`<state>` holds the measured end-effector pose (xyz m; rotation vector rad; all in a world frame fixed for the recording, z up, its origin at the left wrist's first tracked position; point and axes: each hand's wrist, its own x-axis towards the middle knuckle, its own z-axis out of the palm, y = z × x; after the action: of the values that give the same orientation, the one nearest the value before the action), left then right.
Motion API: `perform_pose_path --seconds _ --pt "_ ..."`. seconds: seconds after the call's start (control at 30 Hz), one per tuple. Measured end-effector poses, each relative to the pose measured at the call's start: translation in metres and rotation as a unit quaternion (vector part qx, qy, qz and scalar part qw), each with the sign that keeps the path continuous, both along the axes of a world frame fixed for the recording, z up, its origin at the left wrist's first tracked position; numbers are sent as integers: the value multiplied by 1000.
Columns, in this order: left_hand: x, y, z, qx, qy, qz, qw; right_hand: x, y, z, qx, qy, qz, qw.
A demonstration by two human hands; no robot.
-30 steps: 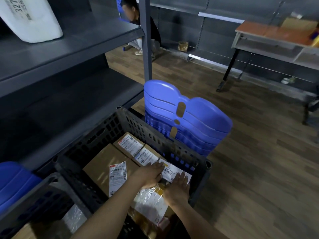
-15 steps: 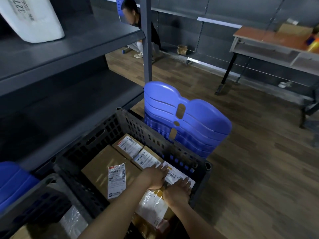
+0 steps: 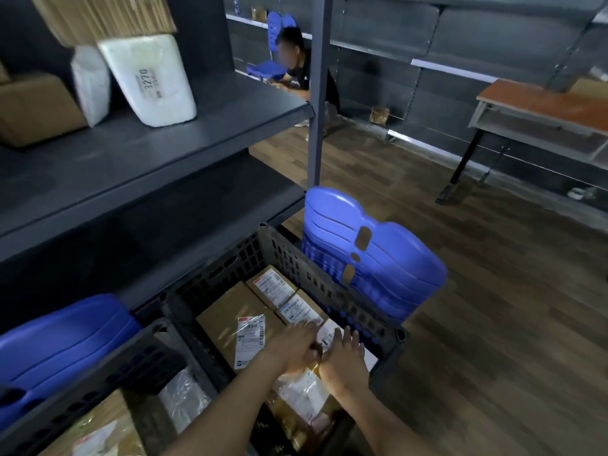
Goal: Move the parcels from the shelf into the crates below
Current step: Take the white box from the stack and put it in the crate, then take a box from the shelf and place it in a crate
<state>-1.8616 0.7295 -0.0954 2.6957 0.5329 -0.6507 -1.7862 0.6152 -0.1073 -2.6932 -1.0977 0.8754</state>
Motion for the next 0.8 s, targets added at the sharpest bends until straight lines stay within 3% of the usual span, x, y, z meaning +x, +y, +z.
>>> perform_pose_path --seconds 0.27,0.5,0.8 --pt "-74 13 71 9 -33 165 986 -20 25 63 37 0 117 992" --pt "-134 47 121 76 -57 292 952 -29 81 115 161 -64 204 964" --pt "-111 97 209 165 -116 400 894 12 180 192 248 -101 312 912"
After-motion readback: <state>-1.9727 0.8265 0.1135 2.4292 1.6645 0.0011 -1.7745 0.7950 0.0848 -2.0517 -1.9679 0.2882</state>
